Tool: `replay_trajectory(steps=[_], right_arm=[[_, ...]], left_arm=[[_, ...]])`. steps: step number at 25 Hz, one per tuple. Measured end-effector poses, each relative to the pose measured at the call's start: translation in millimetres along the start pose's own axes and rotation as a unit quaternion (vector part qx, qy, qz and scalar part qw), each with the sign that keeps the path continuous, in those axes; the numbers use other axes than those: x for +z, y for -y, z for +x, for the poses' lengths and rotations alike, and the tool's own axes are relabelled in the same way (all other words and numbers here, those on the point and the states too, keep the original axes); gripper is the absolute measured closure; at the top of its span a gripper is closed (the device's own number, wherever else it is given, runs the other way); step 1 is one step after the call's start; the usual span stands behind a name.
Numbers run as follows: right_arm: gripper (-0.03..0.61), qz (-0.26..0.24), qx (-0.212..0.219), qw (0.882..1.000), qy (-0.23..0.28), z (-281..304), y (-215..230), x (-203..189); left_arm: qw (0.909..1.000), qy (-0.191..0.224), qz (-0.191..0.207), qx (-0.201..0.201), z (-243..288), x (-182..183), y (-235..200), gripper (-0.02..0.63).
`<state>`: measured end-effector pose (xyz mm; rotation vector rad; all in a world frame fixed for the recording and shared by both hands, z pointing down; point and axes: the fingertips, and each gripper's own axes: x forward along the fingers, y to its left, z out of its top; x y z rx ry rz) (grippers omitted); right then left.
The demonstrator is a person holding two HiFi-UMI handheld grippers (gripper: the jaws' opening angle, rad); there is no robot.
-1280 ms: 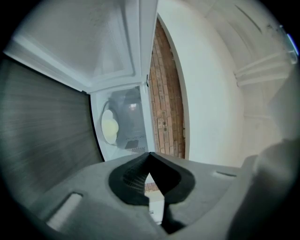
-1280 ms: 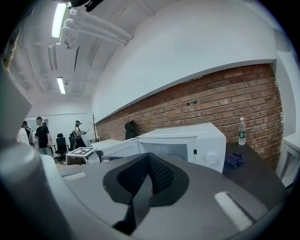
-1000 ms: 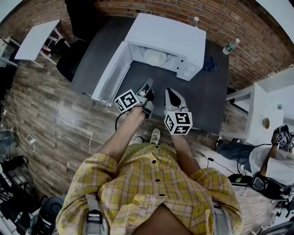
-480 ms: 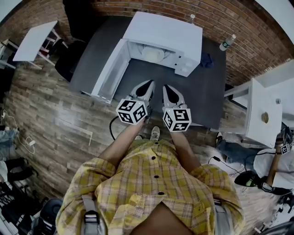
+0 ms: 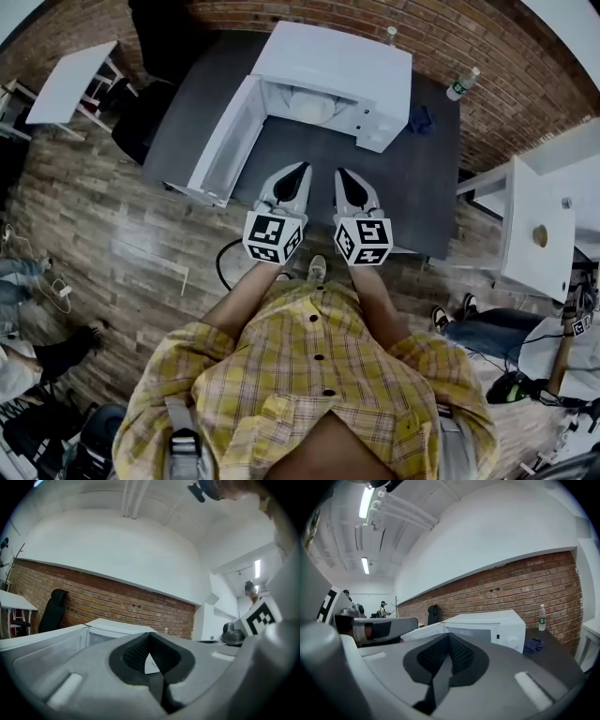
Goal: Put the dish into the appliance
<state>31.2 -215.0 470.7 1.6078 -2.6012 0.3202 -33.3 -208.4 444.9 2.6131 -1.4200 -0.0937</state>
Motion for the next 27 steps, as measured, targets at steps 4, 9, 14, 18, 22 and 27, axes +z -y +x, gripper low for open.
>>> replay_trajectory(steps=[4, 9, 14, 18, 22, 27], right_arm=[[0.574, -0.002, -0.002, 1.0, 0.003, -2, 1, 1], [0.574, -0.004, -0.001, 1.0, 0.006, -2, 0, 3], [0.574, -0.005, -0.002, 1.0, 0.009, -3, -2, 6], [0.574, -0.007, -0.002, 1.0, 0.012, -6, -2, 8], [0.574, -0.009, -0.001, 1.0, 0.015, -7, 1, 8], [0.575, -0.009, 0.001, 1.0, 0.017, -7, 4, 9]], left_arm=[[1.0, 0.001, 0.009, 0.0, -2, 0, 2, 0.615], [0.9998, 0.004, 0.021, 0.005, -4, 2, 3, 0.615], [0.9988, 0.004, 0.049, 0.006, -7, 7, 8, 0.615], [0.9993, 0.001, 0.036, 0.009, -7, 5, 7, 0.615], [0.9993, 0.0, 0.033, 0.017, -6, 1, 2, 0.615], [0.9991, -0.006, 0.035, 0.025, -5, -4, 1, 0.615]])
